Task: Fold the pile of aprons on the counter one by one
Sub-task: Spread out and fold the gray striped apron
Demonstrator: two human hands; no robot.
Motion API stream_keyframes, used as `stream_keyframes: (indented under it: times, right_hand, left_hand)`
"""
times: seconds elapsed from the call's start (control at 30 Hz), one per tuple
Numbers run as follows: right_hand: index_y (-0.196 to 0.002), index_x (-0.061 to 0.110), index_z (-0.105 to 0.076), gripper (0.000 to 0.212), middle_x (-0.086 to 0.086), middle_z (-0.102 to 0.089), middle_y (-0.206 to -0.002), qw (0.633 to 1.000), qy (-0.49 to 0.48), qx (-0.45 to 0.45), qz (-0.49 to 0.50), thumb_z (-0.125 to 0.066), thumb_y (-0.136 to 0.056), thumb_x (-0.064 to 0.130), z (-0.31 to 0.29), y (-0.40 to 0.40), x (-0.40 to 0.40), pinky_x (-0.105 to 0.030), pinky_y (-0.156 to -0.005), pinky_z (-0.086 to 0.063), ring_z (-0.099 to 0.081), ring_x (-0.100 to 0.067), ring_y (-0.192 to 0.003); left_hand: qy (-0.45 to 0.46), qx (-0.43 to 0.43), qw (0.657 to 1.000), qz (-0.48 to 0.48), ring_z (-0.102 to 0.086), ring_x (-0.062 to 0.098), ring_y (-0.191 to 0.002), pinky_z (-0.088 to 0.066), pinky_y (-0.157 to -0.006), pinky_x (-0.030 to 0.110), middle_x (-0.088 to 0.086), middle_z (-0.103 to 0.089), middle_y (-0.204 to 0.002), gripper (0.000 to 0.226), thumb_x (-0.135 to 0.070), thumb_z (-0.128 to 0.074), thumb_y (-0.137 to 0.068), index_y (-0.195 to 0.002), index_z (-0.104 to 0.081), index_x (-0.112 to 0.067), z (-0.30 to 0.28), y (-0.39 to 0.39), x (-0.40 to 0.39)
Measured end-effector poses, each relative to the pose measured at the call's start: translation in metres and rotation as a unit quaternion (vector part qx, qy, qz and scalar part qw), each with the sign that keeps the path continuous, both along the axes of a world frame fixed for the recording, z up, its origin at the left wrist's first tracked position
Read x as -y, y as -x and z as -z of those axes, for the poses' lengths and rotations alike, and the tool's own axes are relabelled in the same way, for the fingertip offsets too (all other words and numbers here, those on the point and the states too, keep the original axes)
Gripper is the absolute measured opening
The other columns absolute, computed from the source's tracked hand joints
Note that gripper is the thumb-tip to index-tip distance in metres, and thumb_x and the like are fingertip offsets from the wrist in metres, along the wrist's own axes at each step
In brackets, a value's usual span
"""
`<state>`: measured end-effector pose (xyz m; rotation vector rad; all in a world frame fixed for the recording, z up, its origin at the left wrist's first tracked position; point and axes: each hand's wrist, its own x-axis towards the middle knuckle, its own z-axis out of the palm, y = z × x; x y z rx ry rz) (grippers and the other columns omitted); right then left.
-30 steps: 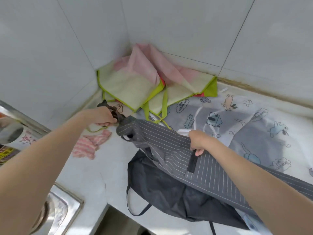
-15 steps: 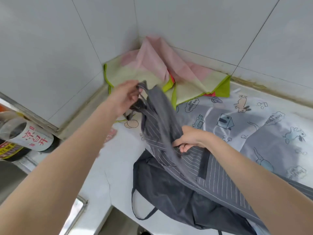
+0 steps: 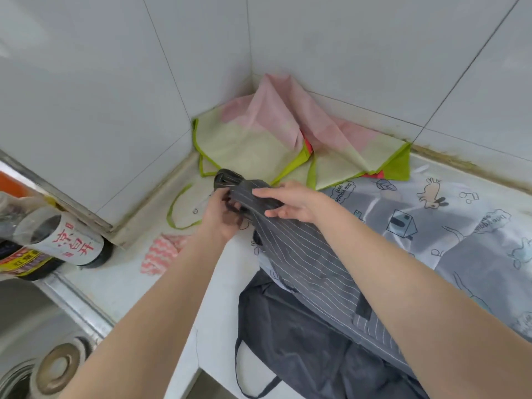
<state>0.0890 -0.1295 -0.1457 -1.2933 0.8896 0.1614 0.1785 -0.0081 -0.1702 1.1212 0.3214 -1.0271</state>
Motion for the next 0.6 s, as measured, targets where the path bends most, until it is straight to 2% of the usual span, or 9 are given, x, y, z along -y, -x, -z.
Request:
stream_keyframes:
  times: [0.1,0.17,0.23,0.3,0.33,0.4,0.47,0.53,0.6]
  right_hand:
    - [-0.095,0.01,-0.059,0.008,-0.001,-0.061,-0.089,0.994,-0.09,0.025,-0.049,-0.062,-0.088,0.007,-0.013,-0.01,0.003,-0.008,-0.033,-0.032,-0.049,-0.003,-0.041]
    - [-0.084,0.011,-0.058,0.01,-0.002,-0.06,-0.086,0.986,-0.149,0.05,-0.063,-0.057,-0.09,0.003,-0.023,-0.001,0.012,-0.005,-0.033,-0.03,-0.04,-0.001,-0.037]
    - [-0.085,0.01,-0.055,0.007,-0.002,-0.059,-0.084,0.976,-0.191,0.072,-0.077,-0.056,-0.086,0.003,-0.033,0.013,0.021,-0.006,-0.029,-0.028,-0.037,0.0,-0.035]
    - [-0.092,0.008,-0.056,0.013,-0.001,-0.061,-0.084,0.97,-0.199,0.091,-0.101,-0.056,-0.079,0.006,-0.043,0.026,0.025,-0.006,-0.027,-0.026,-0.035,0.001,-0.034]
    - [-0.093,0.008,-0.057,0.016,-0.001,-0.061,-0.084,0.969,-0.2,0.097,-0.106,-0.055,-0.077,0.008,-0.046,0.031,0.026,-0.006,-0.027,-0.025,-0.034,0.001,-0.034]
    - [-0.091,0.008,-0.057,0.015,-0.002,-0.062,-0.084,0.967,-0.209,0.115,-0.093,-0.053,-0.077,0.009,-0.051,0.038,0.026,-0.005,-0.028,-0.026,-0.035,0.001,-0.033]
    - [-0.09,0.008,-0.059,0.014,-0.003,-0.064,-0.081,0.963,-0.229,0.132,-0.051,-0.055,-0.077,0.009,-0.051,0.037,0.025,-0.006,-0.03,-0.033,-0.042,-0.001,-0.035]
    - [-0.095,0.008,-0.058,0.016,-0.003,-0.068,-0.077,0.961,-0.232,0.149,0.034,-0.06,-0.08,0.007,-0.045,0.026,0.023,-0.01,-0.04,-0.045,-0.057,-0.007,-0.043]
    - [-0.105,0.008,-0.053,0.014,-0.005,-0.066,-0.085,0.955,-0.189,0.157,0.165,-0.053,-0.091,0.004,-0.038,0.011,0.02,-0.017,-0.049,-0.052,-0.067,-0.016,-0.056]
  left_hand:
    - [0.008,0.029,0.998,0.055,-0.06,0.021,-0.087,-0.048,-0.072,0.032,0.008,-0.065,-0.099,0.033,-0.037,-0.048,-0.093,-0.106,-0.06,-0.01,-0.015,-0.01,-0.002]
    - [-0.05,0.089,0.994,0.039,-0.057,0.019,-0.091,-0.048,-0.073,0.032,0.003,-0.061,-0.107,0.038,-0.032,-0.058,-0.09,-0.124,-0.053,-0.016,-0.02,-0.019,-0.003]
    - [-0.072,0.14,0.987,0.015,-0.056,0.015,-0.094,-0.046,-0.079,0.035,-0.002,-0.059,-0.108,0.05,-0.026,-0.062,-0.088,-0.134,-0.043,-0.03,-0.022,-0.025,-0.003]
    - [-0.036,0.172,0.984,-0.001,-0.055,0.019,-0.108,-0.045,-0.088,0.042,-0.002,-0.057,-0.122,0.055,-0.021,-0.061,-0.089,-0.136,-0.037,-0.037,-0.03,-0.022,0.001]
    - [0.005,0.183,0.983,-0.025,-0.055,0.022,-0.111,-0.047,-0.085,0.042,-0.001,-0.056,-0.126,0.053,-0.018,-0.058,-0.09,-0.135,-0.037,-0.036,-0.038,-0.021,0.004]
    - [0.105,0.219,0.966,-0.093,-0.057,0.022,-0.103,-0.049,-0.074,0.033,-0.003,-0.059,-0.118,0.041,-0.013,-0.053,-0.092,-0.128,-0.042,-0.029,-0.068,-0.019,0.011]
    - [0.154,0.34,0.92,-0.121,-0.058,0.021,-0.1,-0.051,-0.074,0.035,-0.006,-0.058,-0.111,0.033,-0.007,-0.051,-0.089,-0.118,-0.046,-0.024,-0.101,-0.018,0.017]
    - [0.093,0.564,0.816,-0.089,-0.056,0.022,-0.109,-0.052,-0.089,0.042,-0.006,-0.055,-0.116,0.039,-0.005,-0.049,-0.083,-0.119,-0.05,-0.02,-0.126,-0.019,0.017]
    - [-0.021,0.703,0.709,-0.052,-0.051,0.021,-0.114,-0.048,-0.095,0.045,0.002,-0.048,-0.122,0.044,-0.01,-0.047,-0.081,-0.125,-0.052,-0.013,-0.123,-0.026,0.014]
